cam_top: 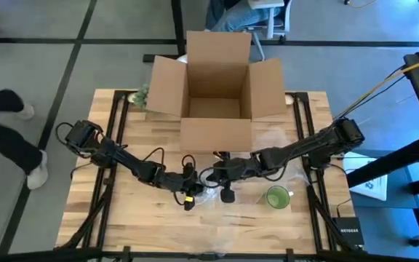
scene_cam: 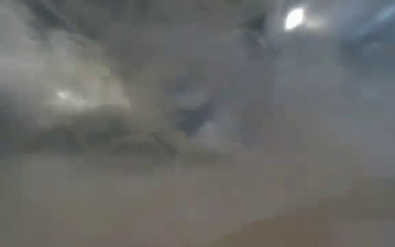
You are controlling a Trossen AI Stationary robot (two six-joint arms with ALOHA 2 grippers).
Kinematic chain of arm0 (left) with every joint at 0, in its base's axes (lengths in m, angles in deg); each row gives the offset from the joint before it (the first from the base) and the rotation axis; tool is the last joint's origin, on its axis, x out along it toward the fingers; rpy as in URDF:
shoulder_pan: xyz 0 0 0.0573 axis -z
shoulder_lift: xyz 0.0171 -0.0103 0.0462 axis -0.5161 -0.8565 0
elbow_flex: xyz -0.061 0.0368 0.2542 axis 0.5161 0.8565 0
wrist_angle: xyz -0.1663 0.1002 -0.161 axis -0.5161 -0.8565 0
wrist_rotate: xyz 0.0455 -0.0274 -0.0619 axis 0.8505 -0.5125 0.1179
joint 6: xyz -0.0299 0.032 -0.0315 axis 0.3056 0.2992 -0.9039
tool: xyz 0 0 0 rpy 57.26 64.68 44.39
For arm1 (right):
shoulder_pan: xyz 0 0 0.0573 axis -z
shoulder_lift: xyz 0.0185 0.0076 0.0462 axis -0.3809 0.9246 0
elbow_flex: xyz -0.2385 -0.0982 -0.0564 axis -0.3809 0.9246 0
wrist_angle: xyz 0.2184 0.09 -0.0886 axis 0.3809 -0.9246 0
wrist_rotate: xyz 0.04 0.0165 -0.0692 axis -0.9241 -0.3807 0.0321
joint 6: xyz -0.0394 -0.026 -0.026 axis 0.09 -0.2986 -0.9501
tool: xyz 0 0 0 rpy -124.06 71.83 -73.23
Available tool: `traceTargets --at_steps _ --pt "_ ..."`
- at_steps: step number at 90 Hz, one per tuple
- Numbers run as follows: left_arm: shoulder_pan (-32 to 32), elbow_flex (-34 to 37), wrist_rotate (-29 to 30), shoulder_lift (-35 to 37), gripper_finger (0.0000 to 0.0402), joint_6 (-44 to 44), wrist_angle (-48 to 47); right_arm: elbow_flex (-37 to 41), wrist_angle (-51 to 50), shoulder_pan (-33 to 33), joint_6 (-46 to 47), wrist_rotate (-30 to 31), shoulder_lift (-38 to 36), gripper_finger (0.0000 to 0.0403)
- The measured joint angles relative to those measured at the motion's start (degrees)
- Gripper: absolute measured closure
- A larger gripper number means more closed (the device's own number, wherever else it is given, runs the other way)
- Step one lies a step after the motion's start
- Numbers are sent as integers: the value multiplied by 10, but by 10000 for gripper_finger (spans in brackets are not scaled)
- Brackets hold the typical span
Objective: Wrap mug
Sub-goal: Wrap the white mug with bubble wrap
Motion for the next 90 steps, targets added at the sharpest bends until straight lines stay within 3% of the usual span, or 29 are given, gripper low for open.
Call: traceTargets --at_steps 40,53,90 --pt "3 0 -15 1 402 0 6 -18 8 0 -1 5 37 400" --pt "3 -1 -16 1 402 -1 17 -19 -28 -7 6 -22 65 400" --pt "7 -49 -54 4 402 21 -15 -17 -91 -40 18 -24 61 400"
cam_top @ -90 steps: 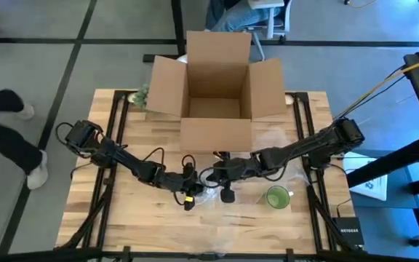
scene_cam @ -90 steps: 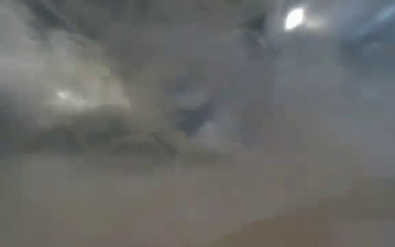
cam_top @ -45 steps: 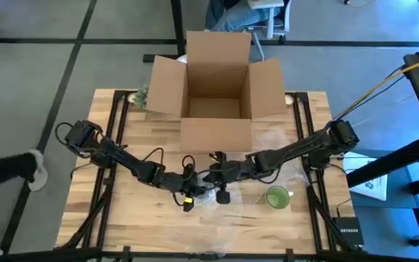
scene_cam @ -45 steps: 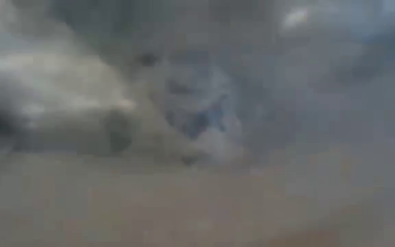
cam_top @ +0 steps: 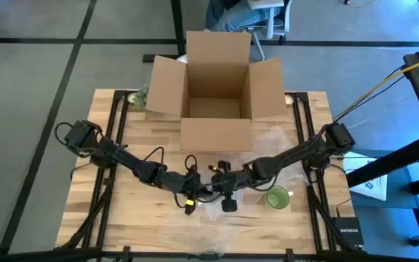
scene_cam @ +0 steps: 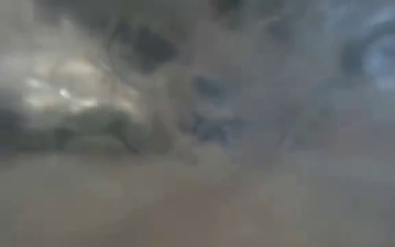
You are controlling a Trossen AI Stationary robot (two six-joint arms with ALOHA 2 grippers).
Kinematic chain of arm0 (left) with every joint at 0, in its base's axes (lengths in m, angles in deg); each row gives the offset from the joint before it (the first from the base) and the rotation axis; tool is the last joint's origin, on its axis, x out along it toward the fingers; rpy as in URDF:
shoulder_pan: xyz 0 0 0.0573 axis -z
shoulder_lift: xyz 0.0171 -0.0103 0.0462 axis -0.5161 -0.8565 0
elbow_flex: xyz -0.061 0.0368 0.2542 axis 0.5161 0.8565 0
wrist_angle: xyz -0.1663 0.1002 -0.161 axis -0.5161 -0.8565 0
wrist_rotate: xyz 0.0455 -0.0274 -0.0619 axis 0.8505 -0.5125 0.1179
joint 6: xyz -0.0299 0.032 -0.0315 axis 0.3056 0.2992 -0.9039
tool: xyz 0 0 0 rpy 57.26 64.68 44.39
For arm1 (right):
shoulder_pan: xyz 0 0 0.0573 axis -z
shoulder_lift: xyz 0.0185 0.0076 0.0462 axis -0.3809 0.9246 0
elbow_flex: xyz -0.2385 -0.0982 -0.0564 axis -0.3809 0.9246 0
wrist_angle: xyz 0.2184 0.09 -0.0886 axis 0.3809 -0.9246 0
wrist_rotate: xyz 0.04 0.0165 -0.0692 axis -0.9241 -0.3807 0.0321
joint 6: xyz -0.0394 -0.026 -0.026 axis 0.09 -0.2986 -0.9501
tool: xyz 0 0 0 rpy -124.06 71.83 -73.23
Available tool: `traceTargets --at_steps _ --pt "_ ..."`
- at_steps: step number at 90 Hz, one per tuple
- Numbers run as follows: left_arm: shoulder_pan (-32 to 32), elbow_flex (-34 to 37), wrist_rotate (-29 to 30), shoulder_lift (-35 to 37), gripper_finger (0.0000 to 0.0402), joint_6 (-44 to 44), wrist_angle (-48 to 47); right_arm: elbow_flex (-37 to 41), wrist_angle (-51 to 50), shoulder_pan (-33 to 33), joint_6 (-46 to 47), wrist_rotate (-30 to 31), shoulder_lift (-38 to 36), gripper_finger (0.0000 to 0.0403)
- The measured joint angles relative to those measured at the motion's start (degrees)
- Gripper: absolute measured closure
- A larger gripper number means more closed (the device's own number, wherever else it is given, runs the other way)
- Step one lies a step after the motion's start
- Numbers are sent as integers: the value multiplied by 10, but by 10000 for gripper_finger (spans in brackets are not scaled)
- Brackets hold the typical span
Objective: Wrap mug
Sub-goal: Wrap the white mug with bubble wrap
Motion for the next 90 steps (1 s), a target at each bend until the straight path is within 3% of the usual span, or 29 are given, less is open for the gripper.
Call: traceTargets --at_steps 8,19,31,45,51,63,77,90 --pt "7 -22 -7 14 402 -8 -57 0 -7 -2 1 0 0 400" --pt "18 -79 26 56 402 -31 -223 0 -11 -5 0 0 0 400" --pt "38 -118 102 94 402 -15 -357 0 -15 -5 0 0 -1 400" --pt "45 -106 217 100 402 -21 -447 0 -14 -4 0 0 -1 400" --pt "35 -88 240 91 402 -23 -446 0 -15 -4 0 0 -1 400" --pt "18 -57 233 68 402 -18 -389 0 -16 -4 0 0 -1 400" --pt "15 -48 153 47 402 32 -263 0 -17 -4 0 1 -1 400" --pt "20 -49 116 46 402 71 -168 0 -17 -4 0 4 -1 400"
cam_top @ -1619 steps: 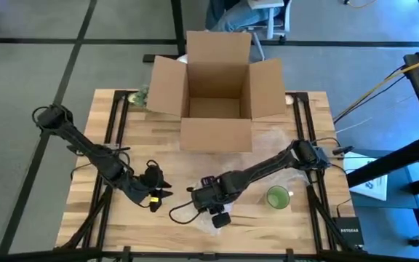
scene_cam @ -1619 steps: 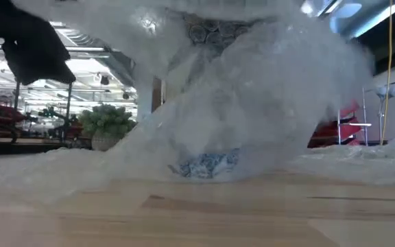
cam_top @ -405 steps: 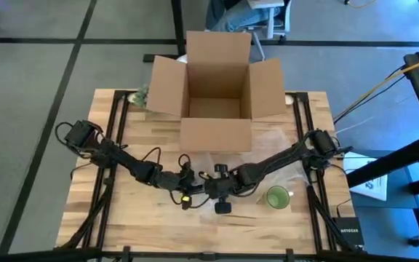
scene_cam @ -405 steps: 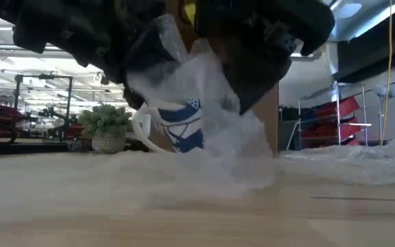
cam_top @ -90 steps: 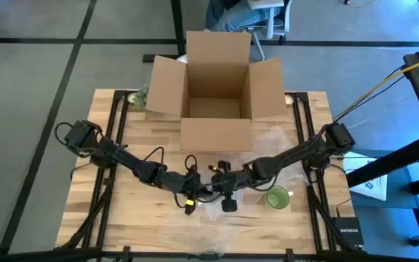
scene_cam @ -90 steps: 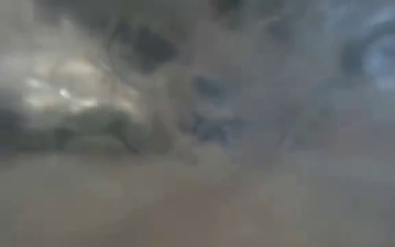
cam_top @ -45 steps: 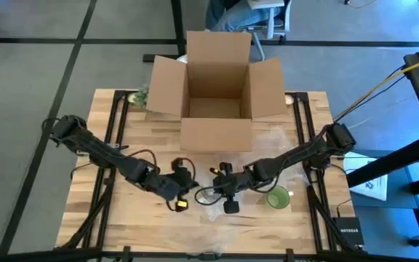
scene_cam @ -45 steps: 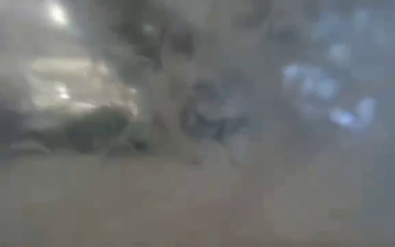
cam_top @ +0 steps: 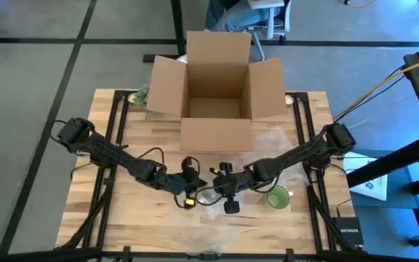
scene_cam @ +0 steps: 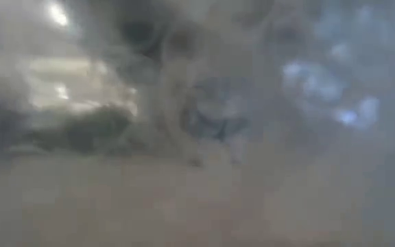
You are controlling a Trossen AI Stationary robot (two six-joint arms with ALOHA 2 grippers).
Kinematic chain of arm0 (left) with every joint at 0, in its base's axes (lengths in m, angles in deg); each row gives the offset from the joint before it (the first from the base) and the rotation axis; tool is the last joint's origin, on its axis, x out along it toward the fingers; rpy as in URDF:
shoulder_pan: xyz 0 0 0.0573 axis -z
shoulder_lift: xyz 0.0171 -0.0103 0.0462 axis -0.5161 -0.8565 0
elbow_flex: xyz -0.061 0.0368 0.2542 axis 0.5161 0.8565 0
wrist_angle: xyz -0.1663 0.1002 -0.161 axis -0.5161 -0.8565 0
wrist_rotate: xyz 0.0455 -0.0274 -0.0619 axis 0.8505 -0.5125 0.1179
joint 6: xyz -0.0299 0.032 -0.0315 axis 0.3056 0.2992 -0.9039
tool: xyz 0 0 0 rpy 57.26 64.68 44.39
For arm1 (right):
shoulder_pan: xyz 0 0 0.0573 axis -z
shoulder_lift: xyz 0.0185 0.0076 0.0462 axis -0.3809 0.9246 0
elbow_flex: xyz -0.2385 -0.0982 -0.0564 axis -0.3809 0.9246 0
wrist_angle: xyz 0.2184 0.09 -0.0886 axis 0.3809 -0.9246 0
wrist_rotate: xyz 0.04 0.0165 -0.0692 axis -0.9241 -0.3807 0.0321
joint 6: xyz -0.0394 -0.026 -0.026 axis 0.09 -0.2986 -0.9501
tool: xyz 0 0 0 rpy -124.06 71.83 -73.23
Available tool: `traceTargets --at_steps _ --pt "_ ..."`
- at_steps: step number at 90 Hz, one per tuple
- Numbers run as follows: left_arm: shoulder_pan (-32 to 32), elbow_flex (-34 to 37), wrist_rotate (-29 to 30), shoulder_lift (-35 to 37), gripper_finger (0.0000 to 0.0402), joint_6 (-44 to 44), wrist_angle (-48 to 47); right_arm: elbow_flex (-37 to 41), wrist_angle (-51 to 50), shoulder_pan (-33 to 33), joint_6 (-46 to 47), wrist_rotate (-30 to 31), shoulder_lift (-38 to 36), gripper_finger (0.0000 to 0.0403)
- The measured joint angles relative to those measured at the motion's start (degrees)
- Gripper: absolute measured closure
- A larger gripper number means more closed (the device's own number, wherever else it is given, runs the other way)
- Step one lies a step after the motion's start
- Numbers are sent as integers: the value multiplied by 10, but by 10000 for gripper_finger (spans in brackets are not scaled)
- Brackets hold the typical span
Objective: Wrap mug
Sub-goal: Wrap the white mug with bubble wrap
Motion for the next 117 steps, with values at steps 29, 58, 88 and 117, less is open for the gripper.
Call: traceTargets --at_steps 29,58,88,117 --pt "0 0 -28 -67 402 -1 47 0 -6 0 -13 16 -5 400" --pt "2 0 -18 -66 402 0 50 -88 -195 0 -16 -10 -10 400" --pt "2 0 -18 -66 402 -2 49 -190 -207 0 -27 -7 -10 400" --pt "2 1 -18 -65 402 -2 47 -126 -150 0 -20 -1 56 400"
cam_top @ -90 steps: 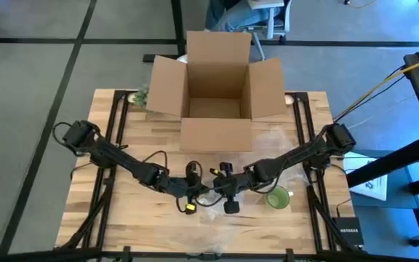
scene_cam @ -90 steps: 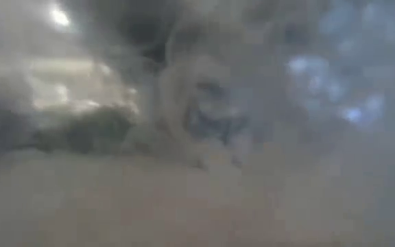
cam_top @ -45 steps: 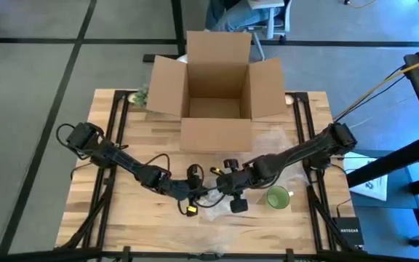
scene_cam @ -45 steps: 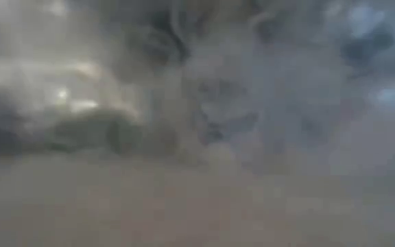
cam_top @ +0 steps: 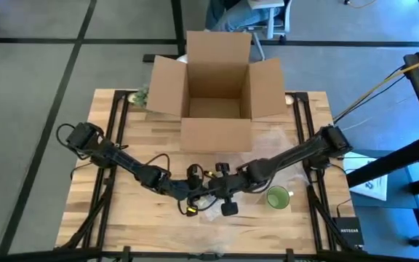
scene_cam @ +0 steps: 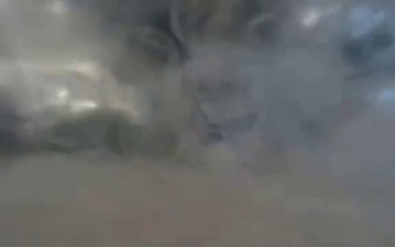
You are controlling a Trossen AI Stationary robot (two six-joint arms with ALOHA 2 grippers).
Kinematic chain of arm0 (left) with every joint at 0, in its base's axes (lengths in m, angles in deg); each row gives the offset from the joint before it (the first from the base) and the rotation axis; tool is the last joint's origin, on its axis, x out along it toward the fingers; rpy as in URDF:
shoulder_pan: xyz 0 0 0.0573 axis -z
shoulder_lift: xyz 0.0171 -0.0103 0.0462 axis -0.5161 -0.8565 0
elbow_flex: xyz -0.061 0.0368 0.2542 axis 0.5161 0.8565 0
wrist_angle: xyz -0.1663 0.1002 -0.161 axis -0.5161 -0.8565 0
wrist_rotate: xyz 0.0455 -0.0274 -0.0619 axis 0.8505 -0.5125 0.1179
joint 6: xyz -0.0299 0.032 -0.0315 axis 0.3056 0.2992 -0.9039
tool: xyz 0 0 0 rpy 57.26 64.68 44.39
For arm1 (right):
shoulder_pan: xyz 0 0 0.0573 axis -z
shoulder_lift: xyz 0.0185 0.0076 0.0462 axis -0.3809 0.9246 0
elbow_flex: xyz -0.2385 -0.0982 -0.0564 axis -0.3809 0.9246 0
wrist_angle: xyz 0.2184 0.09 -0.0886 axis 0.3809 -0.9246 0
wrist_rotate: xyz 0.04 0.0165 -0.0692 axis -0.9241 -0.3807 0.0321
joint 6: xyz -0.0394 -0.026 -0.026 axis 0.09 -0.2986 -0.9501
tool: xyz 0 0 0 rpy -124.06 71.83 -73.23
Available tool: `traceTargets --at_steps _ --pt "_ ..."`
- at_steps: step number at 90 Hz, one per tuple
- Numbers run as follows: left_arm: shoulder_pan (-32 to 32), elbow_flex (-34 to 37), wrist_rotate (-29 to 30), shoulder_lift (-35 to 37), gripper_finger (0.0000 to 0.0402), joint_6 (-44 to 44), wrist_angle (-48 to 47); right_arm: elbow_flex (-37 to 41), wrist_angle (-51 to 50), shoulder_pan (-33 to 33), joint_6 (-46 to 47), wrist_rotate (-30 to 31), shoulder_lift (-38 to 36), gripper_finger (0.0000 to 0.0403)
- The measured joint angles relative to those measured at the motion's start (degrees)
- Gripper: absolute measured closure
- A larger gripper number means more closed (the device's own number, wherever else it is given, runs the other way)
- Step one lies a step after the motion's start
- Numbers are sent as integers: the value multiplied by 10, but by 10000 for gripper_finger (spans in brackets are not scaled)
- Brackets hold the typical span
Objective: Wrap mug
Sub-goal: Wrap the white mug with bubble wrap
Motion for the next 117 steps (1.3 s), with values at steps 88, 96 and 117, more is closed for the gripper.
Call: traceTargets --at_steps 88,96,117 --pt "60 33 -24 103 402 -58 -176 1 1 0 5 2 24 400" --pt "68 41 -48 100 402 -58 -163 1 1 0 5 2 24 400" --pt "75 41 -56 89 402 -69 -127 1 2 0 5 3 24 400"
